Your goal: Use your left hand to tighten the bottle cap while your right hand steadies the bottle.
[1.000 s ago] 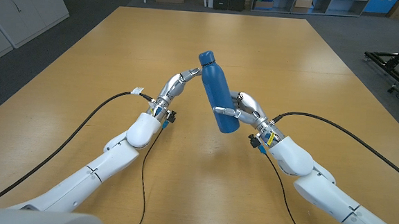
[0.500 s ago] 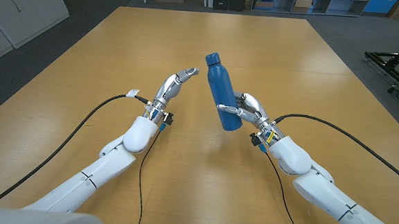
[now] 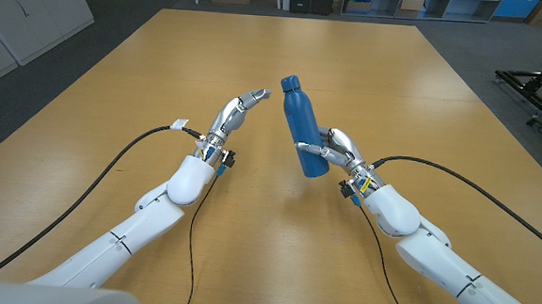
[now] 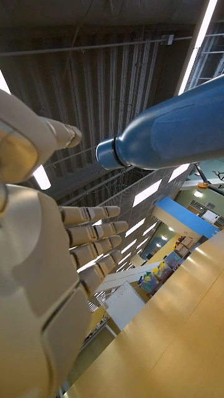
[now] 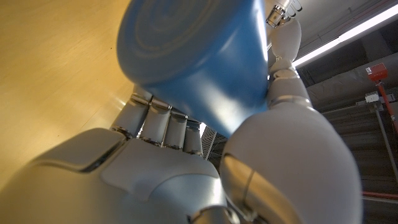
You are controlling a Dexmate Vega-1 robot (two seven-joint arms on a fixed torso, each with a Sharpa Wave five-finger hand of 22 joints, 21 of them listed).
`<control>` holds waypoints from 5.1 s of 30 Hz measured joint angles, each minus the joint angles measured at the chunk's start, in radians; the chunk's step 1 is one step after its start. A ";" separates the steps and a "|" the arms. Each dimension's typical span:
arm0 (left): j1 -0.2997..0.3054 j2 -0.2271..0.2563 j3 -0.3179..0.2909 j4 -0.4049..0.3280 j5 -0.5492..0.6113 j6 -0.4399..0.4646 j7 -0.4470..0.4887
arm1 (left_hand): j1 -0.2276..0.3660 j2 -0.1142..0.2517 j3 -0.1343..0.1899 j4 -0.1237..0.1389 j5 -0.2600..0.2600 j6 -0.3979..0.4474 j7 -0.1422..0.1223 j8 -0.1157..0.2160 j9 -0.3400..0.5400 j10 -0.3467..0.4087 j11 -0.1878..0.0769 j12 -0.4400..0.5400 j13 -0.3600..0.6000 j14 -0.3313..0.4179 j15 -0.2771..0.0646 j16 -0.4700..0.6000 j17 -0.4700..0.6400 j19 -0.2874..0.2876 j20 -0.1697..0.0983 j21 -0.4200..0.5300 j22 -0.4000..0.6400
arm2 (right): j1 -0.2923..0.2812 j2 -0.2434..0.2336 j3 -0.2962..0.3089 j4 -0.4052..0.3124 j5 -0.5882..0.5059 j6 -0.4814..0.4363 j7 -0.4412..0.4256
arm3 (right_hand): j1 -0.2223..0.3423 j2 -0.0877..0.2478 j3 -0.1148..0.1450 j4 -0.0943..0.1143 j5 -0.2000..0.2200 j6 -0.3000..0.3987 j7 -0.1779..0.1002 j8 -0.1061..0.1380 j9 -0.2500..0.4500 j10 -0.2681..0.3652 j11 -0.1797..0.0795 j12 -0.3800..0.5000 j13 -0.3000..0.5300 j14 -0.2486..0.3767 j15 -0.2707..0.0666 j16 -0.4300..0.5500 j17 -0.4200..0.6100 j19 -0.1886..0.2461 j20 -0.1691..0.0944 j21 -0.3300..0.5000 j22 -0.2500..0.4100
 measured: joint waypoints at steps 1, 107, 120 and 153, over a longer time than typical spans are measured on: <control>-0.003 -0.001 0.002 0.001 0.000 0.002 -0.004 | 0.000 0.000 0.000 0.000 0.000 0.003 -0.003 0.000 0.000 0.000 0.000 0.000 0.000 0.000 0.000 0.000 0.000 0.000 0.000 0.000 0.000 | 0.001 0.000 -0.001 0.000 0.000 0.000 0.000 | 0.000 0.000 0.000 0.000 0.000 0.000 0.000 0.000 0.000 0.001 -0.001 0.000 -0.001 0.000 0.000 -0.002 0.000 0.000 0.000 0.001 -0.001; -0.090 -0.027 0.045 0.058 -0.009 0.045 -0.071 | 0.010 0.010 -0.016 -0.003 0.007 0.006 -0.006 -0.007 0.000 0.000 0.000 -0.005 0.005 0.005 -0.006 0.000 0.000 0.008 0.019 0.000 0.000 | -0.055 -0.053 0.024 -0.106 -0.028 0.122 0.039 | 0.009 -0.009 -0.007 0.007 -0.001 0.004 0.004 -0.002 -0.002 0.018 -0.003 -0.026 0.012 0.016 -0.002 -0.025 0.026 -0.011 0.005 0.047 -0.040; -0.094 -0.036 0.050 0.065 -0.012 0.047 -0.067 | 0.010 0.010 -0.017 -0.003 0.007 0.006 -0.006 -0.007 0.000 0.000 0.000 -0.008 0.005 0.005 -0.006 0.000 0.000 0.008 0.019 0.000 0.000 | -0.087 -0.062 0.051 -0.111 -0.022 0.135 0.028 | 0.009 -0.009 -0.007 0.007 -0.001 0.003 0.004 -0.003 -0.002 0.018 -0.003 -0.030 0.015 0.016 -0.002 -0.022 0.028 -0.013 0.006 0.052 -0.045; 0.038 -0.002 -0.015 -0.008 -0.022 0.020 0.030 | 0.010 0.010 -0.017 -0.003 0.007 0.011 -0.001 -0.007 0.000 0.005 -0.005 -0.008 0.005 0.005 -0.005 0.000 0.000 0.008 0.019 0.000 0.000 | 0.025 -0.012 0.005 -0.008 -0.024 0.026 0.035 | 0.009 -0.009 -0.008 0.008 -0.001 0.003 0.004 -0.016 -0.002 0.020 -0.004 -0.029 0.015 0.016 -0.002 -0.024 0.036 -0.017 0.006 0.059 -0.056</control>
